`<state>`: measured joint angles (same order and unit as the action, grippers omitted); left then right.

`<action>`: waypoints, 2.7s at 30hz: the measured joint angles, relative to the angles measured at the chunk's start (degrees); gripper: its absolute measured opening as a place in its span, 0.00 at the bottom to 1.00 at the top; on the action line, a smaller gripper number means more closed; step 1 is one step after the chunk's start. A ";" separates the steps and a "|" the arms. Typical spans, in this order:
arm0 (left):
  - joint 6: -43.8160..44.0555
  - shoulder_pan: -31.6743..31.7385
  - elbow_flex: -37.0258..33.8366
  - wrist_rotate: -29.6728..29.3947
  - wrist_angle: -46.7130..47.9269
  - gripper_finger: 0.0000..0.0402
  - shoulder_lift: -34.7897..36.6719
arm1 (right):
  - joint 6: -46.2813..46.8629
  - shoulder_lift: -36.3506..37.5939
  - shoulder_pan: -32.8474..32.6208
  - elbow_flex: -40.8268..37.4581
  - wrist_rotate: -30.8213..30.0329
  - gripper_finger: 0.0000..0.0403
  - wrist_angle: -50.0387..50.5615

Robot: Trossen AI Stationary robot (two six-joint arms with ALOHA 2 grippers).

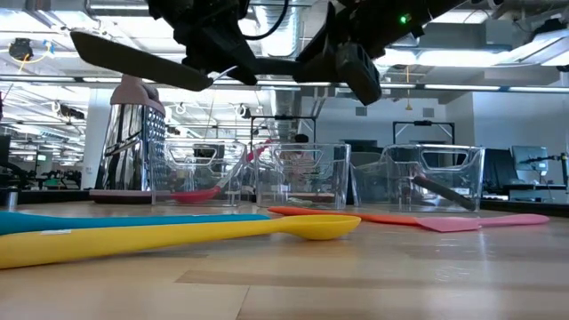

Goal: Pick & Place Kitchen Items
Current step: Put the black spatula into the right transparent bin

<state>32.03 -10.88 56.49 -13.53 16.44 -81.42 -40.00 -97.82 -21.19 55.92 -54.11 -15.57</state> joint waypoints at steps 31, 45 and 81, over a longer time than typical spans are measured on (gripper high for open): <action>-0.42 0.14 0.13 0.85 -2.62 0.16 0.20 | 2.41 -0.17 2.46 -0.26 1.63 0.17 0.78; -8.28 0.97 -0.15 0.77 -7.11 0.30 0.17 | 2.24 0.11 2.12 0.11 0.65 0.15 0.09; -28.34 -0.02 0.07 -0.25 -11.01 0.16 19.01 | 5.55 -0.07 2.25 -0.07 -0.28 0.14 4.48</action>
<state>3.70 -10.90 56.55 -13.78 5.43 -62.41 -34.46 -97.89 -18.94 55.86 -54.39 -11.09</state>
